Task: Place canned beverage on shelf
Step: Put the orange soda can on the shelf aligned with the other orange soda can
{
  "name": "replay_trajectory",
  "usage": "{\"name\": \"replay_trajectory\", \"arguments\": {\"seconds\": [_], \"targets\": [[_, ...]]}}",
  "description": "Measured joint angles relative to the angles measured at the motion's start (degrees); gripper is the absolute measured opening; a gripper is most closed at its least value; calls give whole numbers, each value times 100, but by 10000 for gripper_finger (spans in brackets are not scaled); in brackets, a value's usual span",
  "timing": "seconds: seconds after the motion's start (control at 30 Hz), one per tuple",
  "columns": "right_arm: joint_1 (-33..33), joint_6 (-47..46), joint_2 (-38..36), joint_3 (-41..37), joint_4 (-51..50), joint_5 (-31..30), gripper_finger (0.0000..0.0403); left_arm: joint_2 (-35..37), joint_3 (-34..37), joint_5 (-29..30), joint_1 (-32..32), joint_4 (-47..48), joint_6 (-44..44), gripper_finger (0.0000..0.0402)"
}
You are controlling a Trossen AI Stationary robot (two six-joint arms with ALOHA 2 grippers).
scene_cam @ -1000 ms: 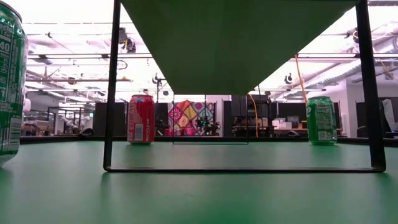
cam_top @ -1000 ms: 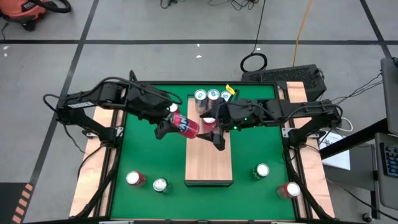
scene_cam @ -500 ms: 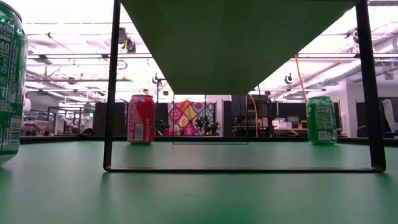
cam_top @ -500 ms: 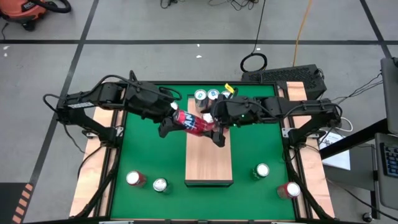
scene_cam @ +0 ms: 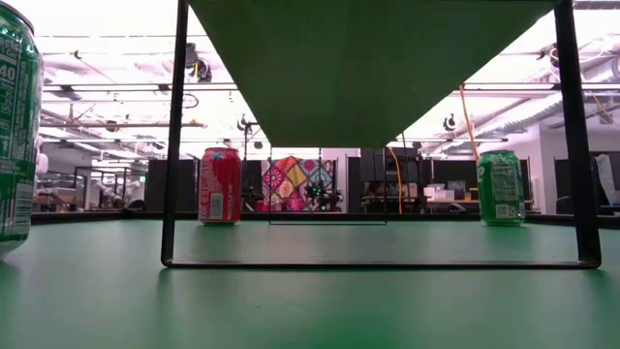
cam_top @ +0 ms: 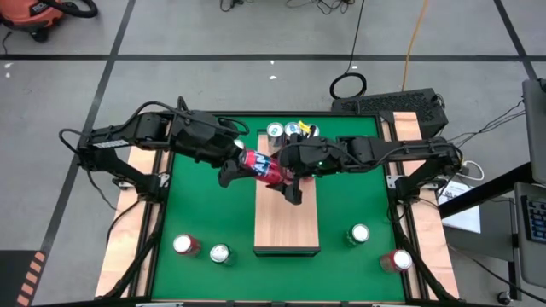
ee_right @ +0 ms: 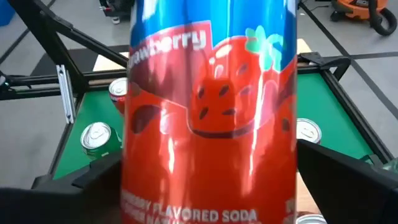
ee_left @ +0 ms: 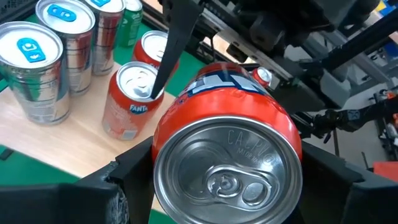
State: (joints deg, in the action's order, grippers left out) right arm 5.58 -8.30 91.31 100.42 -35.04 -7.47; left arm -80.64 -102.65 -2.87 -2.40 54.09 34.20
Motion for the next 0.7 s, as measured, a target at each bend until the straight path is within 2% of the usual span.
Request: {"name": "replay_trajectory", "arguments": {"seconds": [0.1,0.43,0.6,0.7], "targets": [[4,2,14,-2,44,5,379,2,0,-7,-1,-11,6,286],[15,-22,11,-2,46,32,296,4,0,13,1,26,18,286],[15,-94,9,-2,49,32,294,3,0,0,2,21,14,290],[15,-109,9,-2,54,42,299,3,0,4,-20,12,6,310]]}}
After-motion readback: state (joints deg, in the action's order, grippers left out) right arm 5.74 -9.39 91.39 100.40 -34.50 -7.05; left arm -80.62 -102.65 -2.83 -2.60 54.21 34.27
